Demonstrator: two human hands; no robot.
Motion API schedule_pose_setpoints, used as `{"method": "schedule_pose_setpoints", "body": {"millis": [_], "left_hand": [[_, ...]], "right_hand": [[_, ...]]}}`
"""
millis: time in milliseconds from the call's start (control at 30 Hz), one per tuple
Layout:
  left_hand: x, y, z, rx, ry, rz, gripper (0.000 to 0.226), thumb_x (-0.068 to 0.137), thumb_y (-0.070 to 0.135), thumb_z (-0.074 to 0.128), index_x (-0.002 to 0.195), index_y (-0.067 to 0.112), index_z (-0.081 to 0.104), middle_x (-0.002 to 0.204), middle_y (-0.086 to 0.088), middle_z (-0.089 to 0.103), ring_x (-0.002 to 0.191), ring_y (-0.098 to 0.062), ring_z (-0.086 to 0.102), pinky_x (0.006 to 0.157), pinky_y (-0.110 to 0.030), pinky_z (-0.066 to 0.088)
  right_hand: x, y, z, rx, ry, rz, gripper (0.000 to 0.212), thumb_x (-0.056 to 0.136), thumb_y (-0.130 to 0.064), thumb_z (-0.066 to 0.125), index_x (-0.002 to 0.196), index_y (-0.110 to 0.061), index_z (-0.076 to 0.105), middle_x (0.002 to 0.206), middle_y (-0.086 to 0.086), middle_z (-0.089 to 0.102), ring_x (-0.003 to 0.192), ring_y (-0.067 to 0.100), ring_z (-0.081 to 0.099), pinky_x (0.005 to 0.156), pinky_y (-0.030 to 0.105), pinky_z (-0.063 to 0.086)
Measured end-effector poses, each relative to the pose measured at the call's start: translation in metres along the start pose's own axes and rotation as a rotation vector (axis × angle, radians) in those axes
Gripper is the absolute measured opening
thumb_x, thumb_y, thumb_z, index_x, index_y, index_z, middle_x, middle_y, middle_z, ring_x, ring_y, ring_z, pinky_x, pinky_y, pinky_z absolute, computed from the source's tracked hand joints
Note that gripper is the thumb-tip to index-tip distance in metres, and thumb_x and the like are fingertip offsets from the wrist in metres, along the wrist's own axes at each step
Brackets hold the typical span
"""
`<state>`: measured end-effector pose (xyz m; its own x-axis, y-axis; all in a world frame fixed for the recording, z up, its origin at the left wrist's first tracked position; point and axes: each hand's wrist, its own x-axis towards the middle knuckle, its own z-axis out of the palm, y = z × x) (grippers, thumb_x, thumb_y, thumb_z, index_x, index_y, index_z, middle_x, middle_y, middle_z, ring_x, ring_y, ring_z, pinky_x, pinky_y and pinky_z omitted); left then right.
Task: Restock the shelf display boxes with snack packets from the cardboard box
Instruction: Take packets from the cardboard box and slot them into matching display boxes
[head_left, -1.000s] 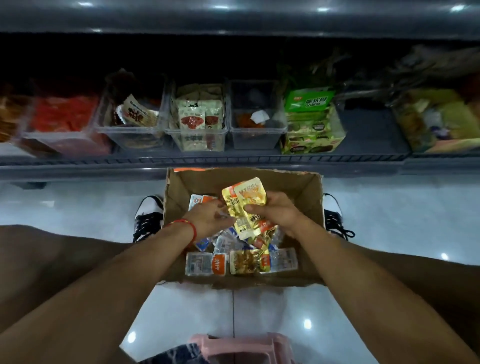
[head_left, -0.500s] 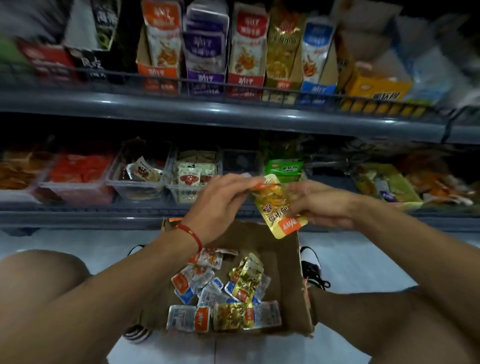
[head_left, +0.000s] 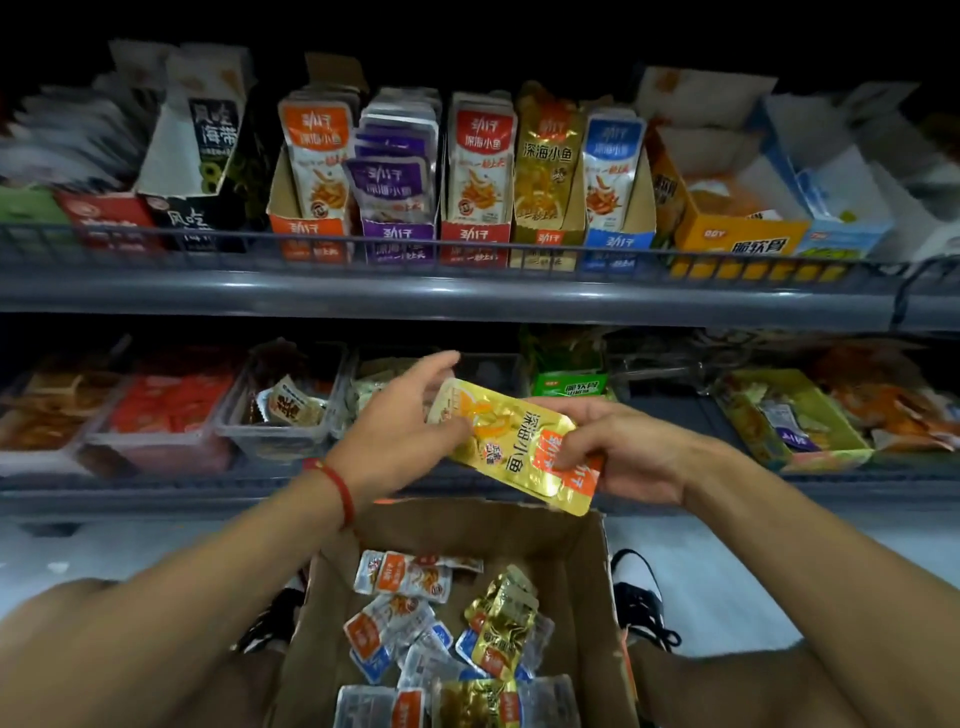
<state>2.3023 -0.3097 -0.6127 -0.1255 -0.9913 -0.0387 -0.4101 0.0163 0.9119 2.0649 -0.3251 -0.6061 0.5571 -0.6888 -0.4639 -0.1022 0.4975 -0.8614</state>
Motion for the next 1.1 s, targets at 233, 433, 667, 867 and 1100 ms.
{"method": "schedule_pose_setpoints", "body": {"millis": [233,433,667,867,1100], "left_hand": [[0.016,0.001,-0.007,-0.504,-0.036,-0.193,0.045,0.083,-0.012,0.070,0.124,0.006,0.063,0.104,-0.018,0.076,0.094,-0.033,0.073,0.071,-0.035,0.063],[0.018,0.005,0.009,-0.440,0.144,-0.078,0.037,0.080,-0.005,0.079,0.109,0.010,0.062,0.101,-0.011,0.075,0.089,-0.026,0.075,0.063,-0.029,0.058],[0.011,0.017,0.005,-0.592,0.041,-0.072,0.030,0.083,-0.004,0.074,0.108,0.007,0.061,0.102,-0.011,0.076,0.091,-0.028,0.074,0.061,-0.027,0.058],[0.005,0.019,0.000,-0.642,0.021,-0.060,0.035,0.081,-0.008,0.074,0.109,0.007,0.062,0.102,-0.013,0.076,0.089,-0.027,0.075,0.060,-0.026,0.059],[0.002,0.018,-0.002,-0.618,0.104,-0.048,0.035,0.081,-0.008,0.076,0.108,0.007,0.062,0.093,-0.007,0.078,0.085,-0.020,0.076,0.064,-0.028,0.061]], "right_hand": [[0.008,-0.012,-0.011,-0.001,0.165,-0.141,0.050,0.089,0.010,0.061,0.133,-0.013,0.061,0.123,0.017,0.070,0.115,0.033,0.067,0.093,0.046,0.058],[0.012,-0.010,-0.007,0.053,0.323,-0.312,0.037,0.089,-0.004,0.070,0.125,-0.004,0.064,0.117,0.014,0.074,0.112,0.032,0.069,0.094,0.045,0.057],[0.009,-0.017,-0.004,-0.139,0.488,-0.414,0.027,0.095,-0.010,0.067,0.121,-0.011,0.066,0.110,0.007,0.076,0.100,0.028,0.074,0.087,0.044,0.060],[0.005,-0.022,0.002,-0.156,0.490,-0.423,0.021,0.097,-0.017,0.063,0.115,-0.006,0.064,0.103,0.009,0.076,0.088,0.024,0.074,0.060,0.032,0.061],[0.003,-0.027,0.016,-0.075,0.404,-0.407,0.036,0.091,-0.010,0.068,0.126,-0.004,0.060,0.114,0.013,0.074,0.101,0.029,0.073,0.072,0.030,0.062]]}}
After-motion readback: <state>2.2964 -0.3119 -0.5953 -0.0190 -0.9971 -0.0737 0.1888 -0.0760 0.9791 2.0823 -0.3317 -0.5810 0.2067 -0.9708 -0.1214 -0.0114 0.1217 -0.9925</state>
